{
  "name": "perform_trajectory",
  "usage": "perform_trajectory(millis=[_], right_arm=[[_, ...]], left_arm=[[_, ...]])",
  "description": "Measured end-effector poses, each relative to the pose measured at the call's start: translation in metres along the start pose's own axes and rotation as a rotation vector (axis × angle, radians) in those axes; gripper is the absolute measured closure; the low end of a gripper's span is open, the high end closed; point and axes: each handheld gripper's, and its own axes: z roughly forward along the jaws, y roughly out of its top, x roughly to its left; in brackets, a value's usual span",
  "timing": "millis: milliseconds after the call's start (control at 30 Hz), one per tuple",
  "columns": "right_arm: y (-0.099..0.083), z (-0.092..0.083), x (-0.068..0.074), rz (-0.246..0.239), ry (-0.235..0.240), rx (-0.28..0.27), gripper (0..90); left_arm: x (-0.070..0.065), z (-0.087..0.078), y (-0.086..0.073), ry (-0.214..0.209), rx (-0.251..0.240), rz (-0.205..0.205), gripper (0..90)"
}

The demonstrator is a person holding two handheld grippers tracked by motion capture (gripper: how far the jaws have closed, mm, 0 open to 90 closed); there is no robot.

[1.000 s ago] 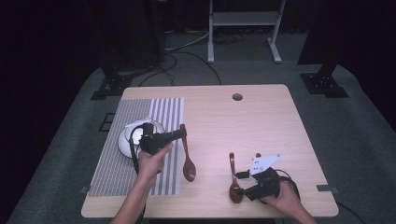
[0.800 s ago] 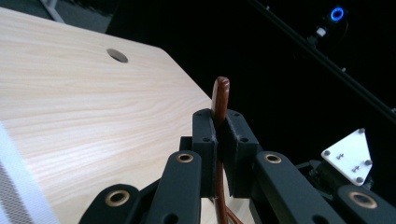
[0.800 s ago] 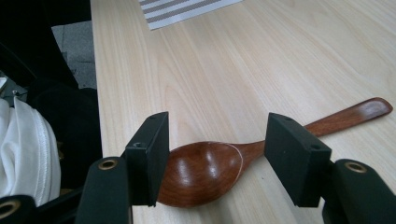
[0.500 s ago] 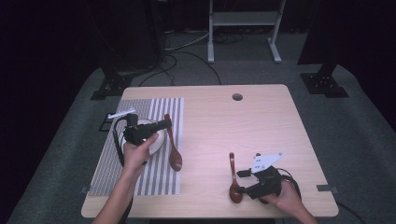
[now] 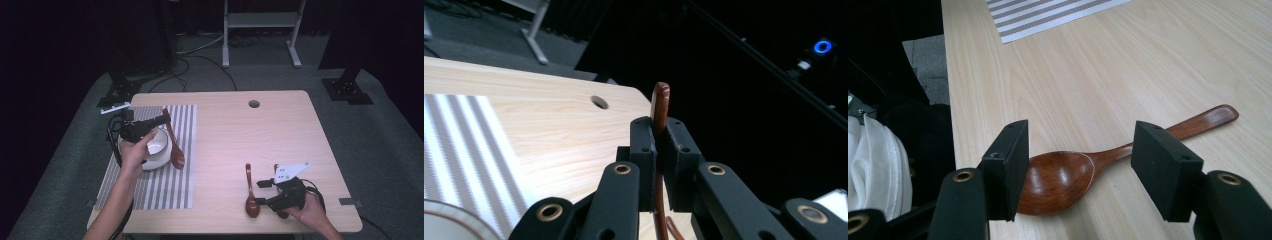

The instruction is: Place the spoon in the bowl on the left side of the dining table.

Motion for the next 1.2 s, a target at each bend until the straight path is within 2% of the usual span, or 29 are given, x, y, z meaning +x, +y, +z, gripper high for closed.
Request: perform_trajectory(millis=[233,333,700,1000,1200], right_arm=[[-0.002,-0.005,-0.002,0.01,-0.013,-0.012,38.8],[-0.001,-0.007,-0.004,0.015,-0.016,-0.017,38.8],[0.0,-0.007,-0.003,0.008,-0.024,-0.017,38.6],[0.0,-0.009,-0.004,0.009,-0.027,-0.017,38.5],[0.001,-0.008,-0.003,0.005,-0.029,-0.015,38.4]], left_arm=[[0.012,-0.005,0.01,0.057,-0.01,-0.009,84.1],[0.017,-0.01,0.016,0.077,-0.027,-0.022,84.1],[0.031,-0.029,0.033,0.159,-0.073,-0.029,84.1],[0.043,-0.038,0.039,0.195,-0.102,-0.058,84.2],[0.045,-0.044,0.042,0.223,-0.102,-0.042,84.2]])
